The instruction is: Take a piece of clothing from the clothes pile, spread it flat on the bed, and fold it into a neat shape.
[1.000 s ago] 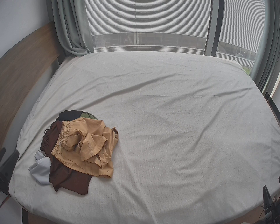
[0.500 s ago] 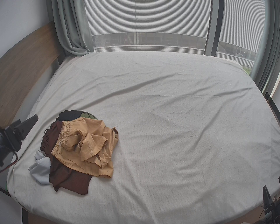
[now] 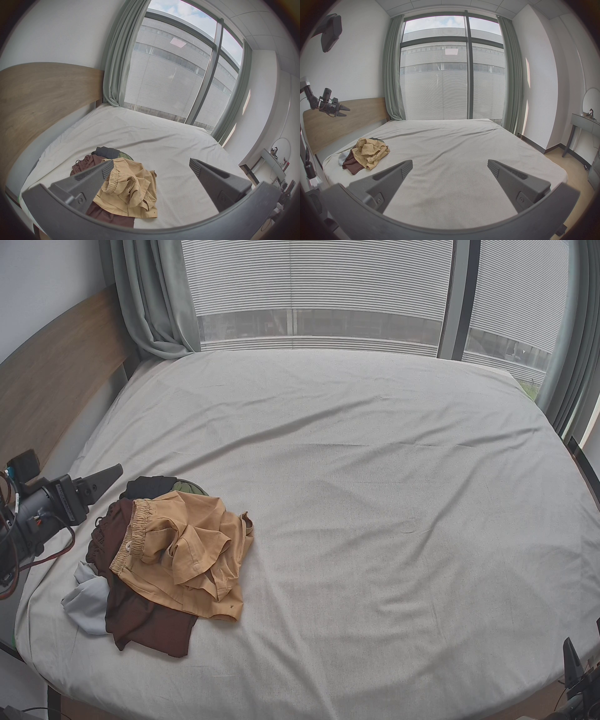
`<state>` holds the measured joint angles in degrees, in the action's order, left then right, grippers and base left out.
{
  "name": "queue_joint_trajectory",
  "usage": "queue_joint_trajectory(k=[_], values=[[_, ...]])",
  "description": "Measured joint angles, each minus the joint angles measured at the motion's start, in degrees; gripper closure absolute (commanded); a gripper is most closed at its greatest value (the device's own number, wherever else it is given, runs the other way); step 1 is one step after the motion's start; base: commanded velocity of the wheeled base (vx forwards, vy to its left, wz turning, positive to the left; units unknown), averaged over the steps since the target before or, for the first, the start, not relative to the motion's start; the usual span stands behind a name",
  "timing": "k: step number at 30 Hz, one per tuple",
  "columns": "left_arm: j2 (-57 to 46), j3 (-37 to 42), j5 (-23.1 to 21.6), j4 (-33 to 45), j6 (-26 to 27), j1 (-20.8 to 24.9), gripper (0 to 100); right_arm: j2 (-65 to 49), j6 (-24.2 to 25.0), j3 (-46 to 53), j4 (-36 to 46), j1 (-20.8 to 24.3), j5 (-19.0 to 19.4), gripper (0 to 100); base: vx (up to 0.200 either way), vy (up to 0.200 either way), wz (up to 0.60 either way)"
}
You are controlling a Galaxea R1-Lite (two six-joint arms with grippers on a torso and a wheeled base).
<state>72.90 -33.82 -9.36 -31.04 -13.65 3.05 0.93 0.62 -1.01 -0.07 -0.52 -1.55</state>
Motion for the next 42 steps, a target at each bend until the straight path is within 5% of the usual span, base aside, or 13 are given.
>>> queue_joint_trajectory(k=[23,42], values=[[17.9,0.0,-11.0,-9.1,-0.1,-9.6,0,0.0,0.1,0.0,0.0,0.0,0.0,0,0.000,0.000,0.00],[29.1,0.0,-12.2,-19.6,-2.6,-11.3,0,0.0,0.2,0.0,0.0,0.0,0.0,0,0.000,0.000,0.00]])
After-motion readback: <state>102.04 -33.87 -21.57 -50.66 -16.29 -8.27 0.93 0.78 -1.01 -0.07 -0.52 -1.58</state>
